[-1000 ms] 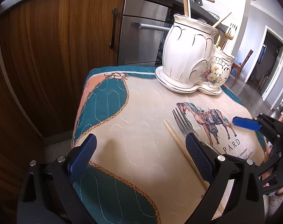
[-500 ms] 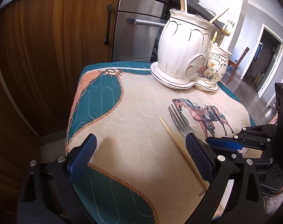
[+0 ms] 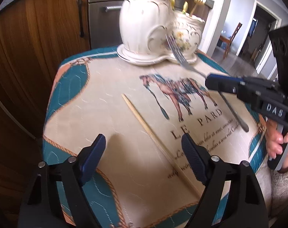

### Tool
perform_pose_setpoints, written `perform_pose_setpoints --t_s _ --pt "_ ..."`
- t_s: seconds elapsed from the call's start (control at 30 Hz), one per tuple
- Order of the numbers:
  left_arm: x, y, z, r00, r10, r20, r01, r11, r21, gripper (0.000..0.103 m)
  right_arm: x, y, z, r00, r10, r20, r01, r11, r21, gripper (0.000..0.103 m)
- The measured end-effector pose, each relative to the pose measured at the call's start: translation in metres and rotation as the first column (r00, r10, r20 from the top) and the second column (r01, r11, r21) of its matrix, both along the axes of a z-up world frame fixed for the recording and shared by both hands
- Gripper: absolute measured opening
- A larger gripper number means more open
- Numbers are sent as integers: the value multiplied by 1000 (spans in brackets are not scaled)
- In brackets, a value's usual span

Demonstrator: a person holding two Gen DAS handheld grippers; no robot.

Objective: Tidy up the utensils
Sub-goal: 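Grasp the last wooden chopstick with the left gripper while the right gripper holds the fork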

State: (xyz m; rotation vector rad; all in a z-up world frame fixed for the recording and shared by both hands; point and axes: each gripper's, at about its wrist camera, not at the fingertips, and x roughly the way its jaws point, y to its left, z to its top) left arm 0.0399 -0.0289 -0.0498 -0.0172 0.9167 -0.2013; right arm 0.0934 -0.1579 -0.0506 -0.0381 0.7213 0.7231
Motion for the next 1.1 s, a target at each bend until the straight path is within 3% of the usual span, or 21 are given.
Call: perform_pose_setpoints --t_s 0.17,0.33,0.43,0.6,0.87,1.1 --pt "1 -12 -5 999 -1 -37 3 999 52 56 -3 -5 10 1000 5 29 -6 1000 21 6" --pt "7 -18 -7 999 18 -51 -12 993 118 45 -13 -19 16 999 5 48 -7 999 45 6" --pt "12 -17 -6 998 26 -62 -19 992 122 42 -15 -22 18 998 -2 57 -1 998 57 6" --pt "14 -18 -4 997 17 -74 -6 989 145 27 -18 -26 22 998 -3 70 -2 997 73 6" --pt "18 -10 -4 994 -25 -105 41 987 152 9 -23 -26 25 996 8 91 -15 996 83 6" --pt "17 3 -6 997 -19 -77 29 991 131 5 -26 -26 31 993 2 116 -14 995 103 6"
